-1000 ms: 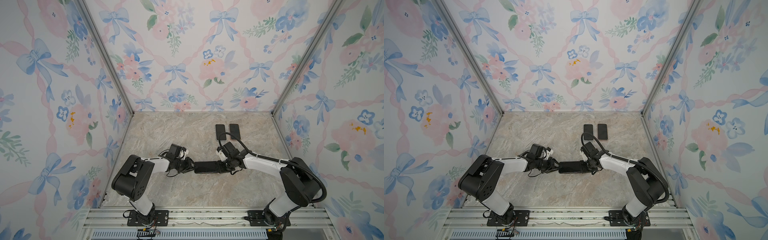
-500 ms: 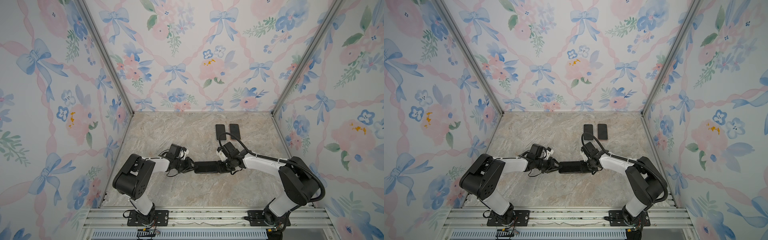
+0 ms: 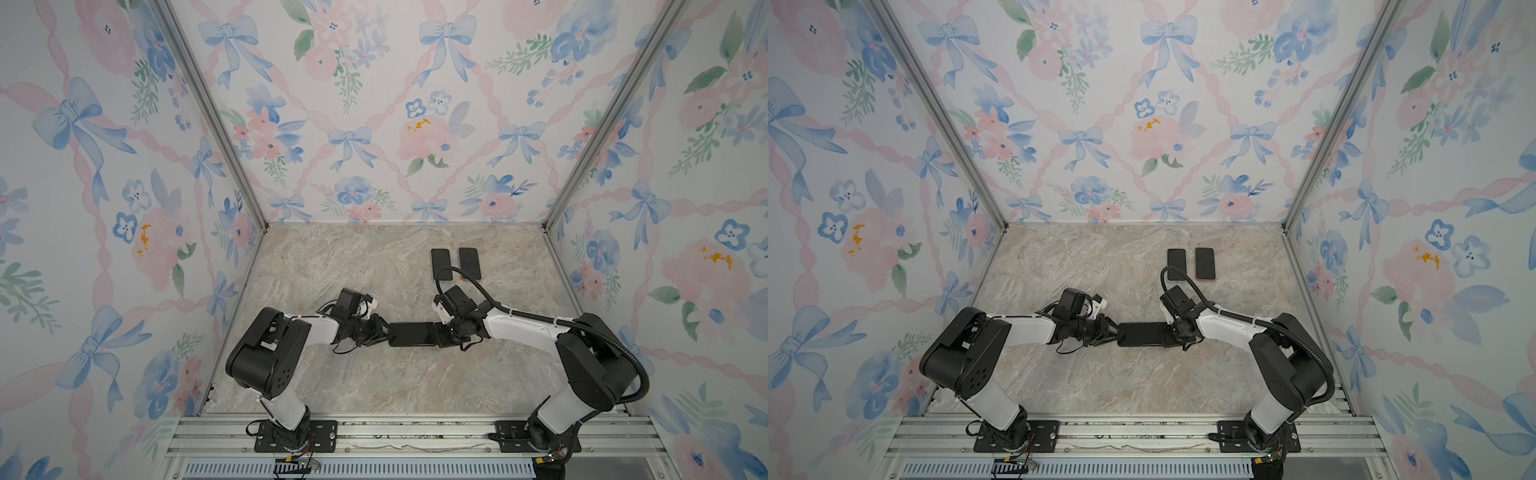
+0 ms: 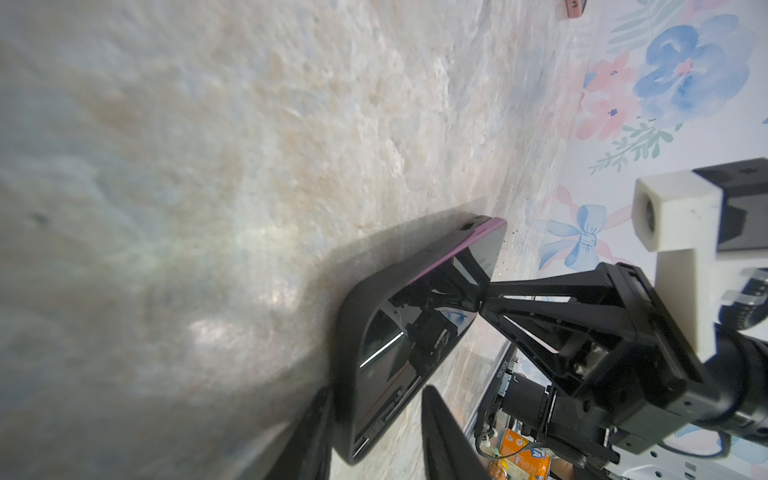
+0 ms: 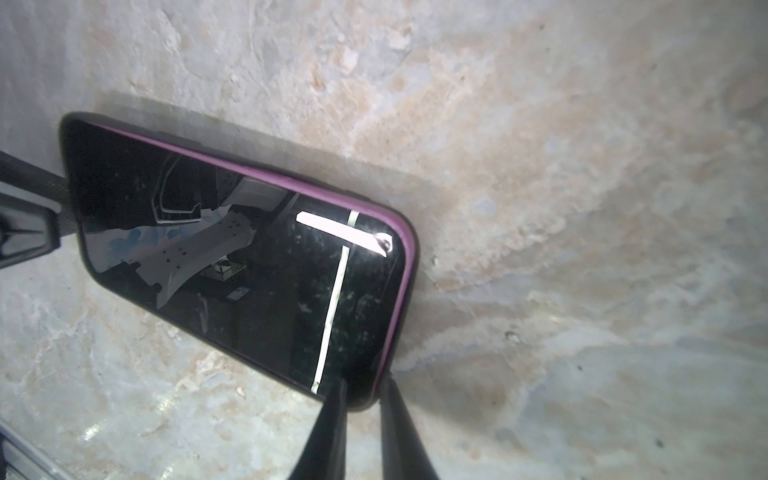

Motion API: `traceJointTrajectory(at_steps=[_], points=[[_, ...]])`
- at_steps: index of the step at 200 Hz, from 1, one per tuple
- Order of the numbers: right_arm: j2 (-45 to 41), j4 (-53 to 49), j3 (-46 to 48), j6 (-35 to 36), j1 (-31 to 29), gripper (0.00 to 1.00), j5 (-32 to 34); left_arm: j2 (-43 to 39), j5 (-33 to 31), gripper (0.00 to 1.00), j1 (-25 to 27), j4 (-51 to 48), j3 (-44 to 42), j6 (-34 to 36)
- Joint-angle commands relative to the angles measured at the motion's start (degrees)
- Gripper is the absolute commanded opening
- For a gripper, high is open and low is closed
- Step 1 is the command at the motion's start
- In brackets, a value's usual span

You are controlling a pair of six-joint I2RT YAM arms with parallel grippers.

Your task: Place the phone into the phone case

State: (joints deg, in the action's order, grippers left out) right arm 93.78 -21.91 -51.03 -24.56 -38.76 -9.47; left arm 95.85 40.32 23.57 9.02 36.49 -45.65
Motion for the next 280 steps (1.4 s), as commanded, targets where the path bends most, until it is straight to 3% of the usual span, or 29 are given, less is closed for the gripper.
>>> traceJointTrajectory(at_steps=[1,51,86,134,175,197,280], points=[[3.2,0.2,1.2,0.5,-1.7,0.18,0.3,1.6,-0.6,0.37,0.7,-0.5,-1.6,-0.4],[-1.5,-3.4,-1.1,0.5,-1.5,0.25,0.5,0.2,-0.3,0.38,0.2,-1.0,-2.3,-0.4],[-5.6,-4.9,-1.5,3.2,-0.5,0.31,1.6,-3.0,-3.5,0.39,-0.1,-6.0,-2.0,1.7],[-3.0,-2.7,-2.2,2.8,0.4,0.30,1.7,-1.3,-10.1,0.36,0.1,-15.2,4.2,6.4],[-1.2,0.2,-2.8,2.0,1.4,0.32,-0.6,0.7,-10.7,0.27,2.0,-15.4,6.2,7.1],[-0.2,2.6,-2.4,0.7,2.3,0.33,-3.7,1.4,-10.5,0.26,2.9,-15.4,7.9,7.4],[0.7,4.2,-1.2,0.8,4.8,0.29,-5.3,1.4,-10.1,0.19,3.4,-15.3,8.4,7.5]])
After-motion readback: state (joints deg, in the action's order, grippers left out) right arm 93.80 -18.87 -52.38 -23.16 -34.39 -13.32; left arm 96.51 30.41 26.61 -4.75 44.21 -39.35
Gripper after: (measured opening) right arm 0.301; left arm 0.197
